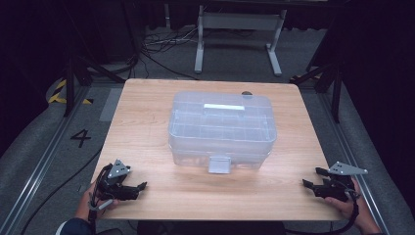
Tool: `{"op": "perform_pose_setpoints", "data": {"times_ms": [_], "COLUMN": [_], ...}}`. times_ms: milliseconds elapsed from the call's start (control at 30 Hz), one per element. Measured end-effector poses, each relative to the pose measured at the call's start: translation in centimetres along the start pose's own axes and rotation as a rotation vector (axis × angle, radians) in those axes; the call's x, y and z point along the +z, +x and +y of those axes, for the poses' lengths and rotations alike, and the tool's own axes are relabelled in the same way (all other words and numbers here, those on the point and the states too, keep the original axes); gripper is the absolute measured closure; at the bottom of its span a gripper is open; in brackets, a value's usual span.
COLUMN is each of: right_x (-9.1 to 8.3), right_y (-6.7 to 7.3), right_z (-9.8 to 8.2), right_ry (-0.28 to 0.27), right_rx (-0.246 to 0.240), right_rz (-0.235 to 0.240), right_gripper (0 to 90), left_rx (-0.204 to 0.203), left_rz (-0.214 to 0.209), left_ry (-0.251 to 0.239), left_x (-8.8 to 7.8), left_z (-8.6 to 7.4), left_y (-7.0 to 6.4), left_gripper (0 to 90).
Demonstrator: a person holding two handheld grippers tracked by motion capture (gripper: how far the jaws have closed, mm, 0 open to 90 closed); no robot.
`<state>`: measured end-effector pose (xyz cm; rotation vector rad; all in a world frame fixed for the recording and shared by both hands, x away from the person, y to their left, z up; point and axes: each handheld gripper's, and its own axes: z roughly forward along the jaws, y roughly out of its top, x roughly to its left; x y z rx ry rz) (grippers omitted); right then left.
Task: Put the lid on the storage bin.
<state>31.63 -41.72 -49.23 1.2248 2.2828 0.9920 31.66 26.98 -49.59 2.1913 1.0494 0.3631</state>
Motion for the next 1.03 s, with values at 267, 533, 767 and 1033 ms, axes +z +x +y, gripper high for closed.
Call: {"op": "perform_pose_setpoints", "data": {"times_ms": [267, 533, 767, 1033], "right_x": [0.07, 0.25, 0.26, 0.26], "right_y": [0.03, 0.09, 0.11, 0.11], "right_z": [0.07, 0.23, 0.24, 0.24], "right_ry": [-0.001, 0.002, 0.001, 0.001], "right_rx": [0.003, 0.008, 0.008, 0.007], "right_rz": [-0.005, -0.005, -0.007, -0.007], "right_gripper": [22.0, 21.8, 21.8, 21.8], "left_rx": [0.002, 0.000, 0.001, 0.000], "left_rz": [0.002, 0.004, 0.004, 0.004], "left_ry": [0.000, 0.000, 0.000, 0.000], "left_x": [0.00, 0.00, 0.00, 0.00], "left_z": [0.01, 0.01, 0.01, 0.01], "left_y": [0.00, -0.02, -0.02, -0.02], "left_gripper": [12.9, 12.9, 12.9, 12.9]}}
